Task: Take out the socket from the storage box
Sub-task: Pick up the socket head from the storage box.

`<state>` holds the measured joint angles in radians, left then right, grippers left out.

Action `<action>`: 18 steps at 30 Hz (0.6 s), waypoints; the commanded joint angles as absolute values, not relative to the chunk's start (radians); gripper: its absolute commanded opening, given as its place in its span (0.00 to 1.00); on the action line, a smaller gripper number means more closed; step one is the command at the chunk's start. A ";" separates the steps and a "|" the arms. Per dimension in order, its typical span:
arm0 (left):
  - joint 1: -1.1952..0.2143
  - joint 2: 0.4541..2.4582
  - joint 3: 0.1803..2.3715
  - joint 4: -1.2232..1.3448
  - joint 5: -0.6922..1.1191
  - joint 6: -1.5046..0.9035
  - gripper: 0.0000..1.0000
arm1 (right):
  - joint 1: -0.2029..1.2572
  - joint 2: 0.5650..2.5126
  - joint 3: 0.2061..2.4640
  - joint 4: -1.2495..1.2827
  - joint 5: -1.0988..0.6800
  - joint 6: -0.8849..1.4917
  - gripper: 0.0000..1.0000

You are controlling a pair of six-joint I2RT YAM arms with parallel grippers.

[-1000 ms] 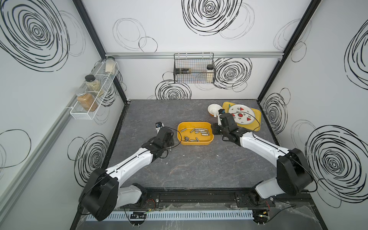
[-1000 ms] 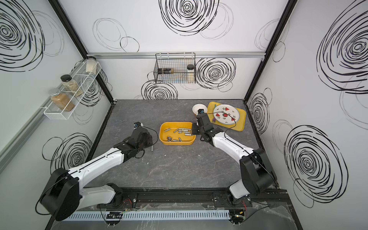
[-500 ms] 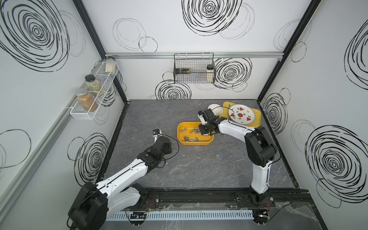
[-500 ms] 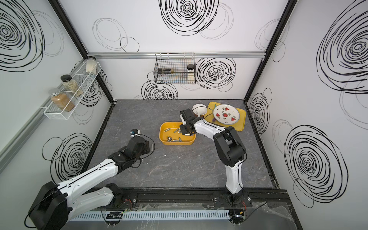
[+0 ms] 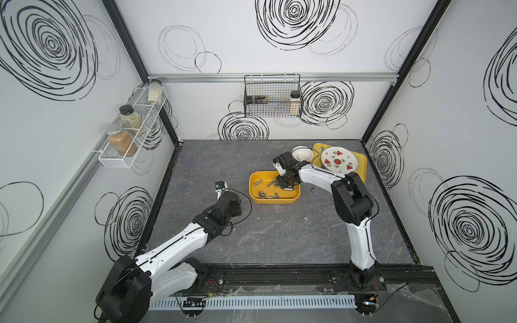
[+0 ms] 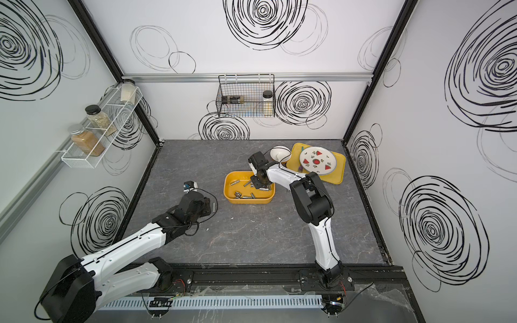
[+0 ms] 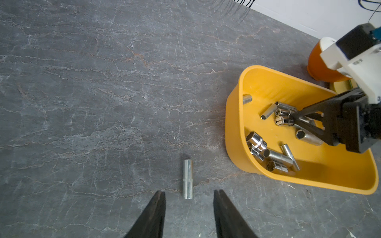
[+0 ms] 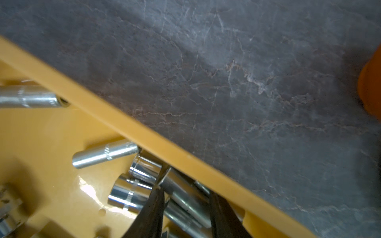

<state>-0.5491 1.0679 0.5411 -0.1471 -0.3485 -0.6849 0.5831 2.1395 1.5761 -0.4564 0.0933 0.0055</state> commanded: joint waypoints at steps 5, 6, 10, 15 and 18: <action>-0.554 1.078 0.546 -0.106 -0.348 -0.675 0.46 | 0.583 2.178 1.597 -0.512 0.063 -0.004 0.40; -0.554 1.081 0.548 -0.107 -0.347 -0.675 0.46 | 0.583 2.186 1.599 -0.516 0.066 -0.004 0.39; -0.554 1.090 0.549 -0.107 -0.351 -0.675 0.46 | 0.583 2.204 1.610 -0.545 0.061 0.020 0.35; -0.554 1.102 0.553 -0.104 -0.351 -0.675 0.46 | 0.586 2.169 1.582 -0.534 0.007 0.066 0.33; -0.555 1.109 0.557 -0.107 -0.352 -0.674 0.46 | 0.586 2.163 1.582 -0.523 0.000 0.103 0.31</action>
